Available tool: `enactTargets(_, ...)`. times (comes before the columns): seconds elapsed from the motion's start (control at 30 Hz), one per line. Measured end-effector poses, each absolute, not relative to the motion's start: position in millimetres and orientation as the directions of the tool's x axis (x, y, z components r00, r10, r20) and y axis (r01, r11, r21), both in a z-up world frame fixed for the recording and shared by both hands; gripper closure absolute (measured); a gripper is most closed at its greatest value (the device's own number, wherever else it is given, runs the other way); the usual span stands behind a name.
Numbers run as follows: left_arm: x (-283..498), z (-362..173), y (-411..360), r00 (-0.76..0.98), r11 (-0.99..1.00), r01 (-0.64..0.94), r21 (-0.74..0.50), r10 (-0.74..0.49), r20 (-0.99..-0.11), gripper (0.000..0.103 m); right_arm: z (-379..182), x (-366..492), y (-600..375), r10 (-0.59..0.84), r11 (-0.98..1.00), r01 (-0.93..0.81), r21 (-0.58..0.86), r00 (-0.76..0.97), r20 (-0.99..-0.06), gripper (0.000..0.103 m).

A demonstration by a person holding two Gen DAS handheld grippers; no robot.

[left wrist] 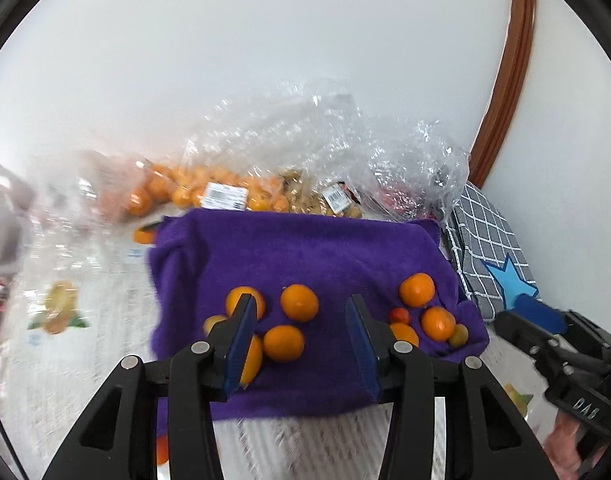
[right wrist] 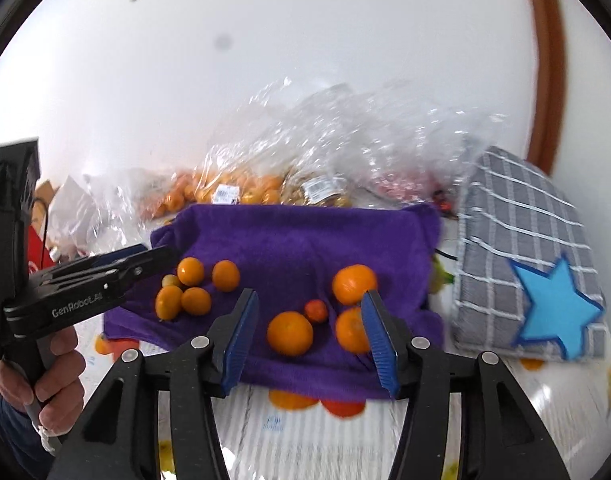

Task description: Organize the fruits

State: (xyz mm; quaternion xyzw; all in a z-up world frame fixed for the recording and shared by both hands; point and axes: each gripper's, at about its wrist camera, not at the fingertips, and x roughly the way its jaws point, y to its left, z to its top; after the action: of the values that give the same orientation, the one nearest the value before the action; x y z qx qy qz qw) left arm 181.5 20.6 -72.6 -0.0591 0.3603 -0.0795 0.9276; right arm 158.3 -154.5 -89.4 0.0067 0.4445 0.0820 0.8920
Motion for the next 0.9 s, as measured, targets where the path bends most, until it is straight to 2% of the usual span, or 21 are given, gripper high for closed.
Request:
enactTargets(0.07, 164, -61, 21, 0.747, 0.986, 0.090, -0.138, -0.158, -0.646, 0.056, -80, 146, -157, 0.130, 0.990, -0.117, 0.075, 0.592, -0.796, 0.047)
enactTargets(0.23, 119, -37, 18, 0.774, 0.992, 0.073, -0.106, -0.123, -0.621, 0.037, -63, 114, -163, 0.062, 0.998, -0.054, 0.038, 0.578, -0.813, 0.047)
enactTargets(0.27, 110, -33, 16, 0.780, 0.993, 0.071, -0.094, -0.114, -0.616, 0.035, -58, 105, -163, 0.044, 0.999, -0.043, 0.023, 0.581, -0.813, 0.044)
enactTargets(0.37, 87, -24, 11, 0.794, 0.996, 0.066, -0.061, -0.089, -0.601, 0.025, -46, 81, -167, 0.025, 1.000, -0.019, 0.017, 0.607, -0.794, 0.024)
enactTargets(0.43, 73, -19, 7, 0.801, 0.997, 0.067, -0.046, -0.082, -0.593, 0.019, -35, 65, -169, 0.031, 1.000, -0.015, 0.028, 0.624, -0.781, 0.019)
enactTargets(0.6, 46, -7, 3, 0.821, 0.998, 0.058, -0.035, -0.068, -0.567, 0.013, -15, 37, -170, 0.021, 1.000, 0.001, 0.029, 0.645, -0.764, 0.009)
enactTargets(0.9, 22, -1, 4, 0.828, 0.998, 0.032, -0.050, -0.054, -0.559, 0.013, 6, 6, -170, -0.016, 1.000, 0.030, 0.005, 0.657, -0.754, 0.007)
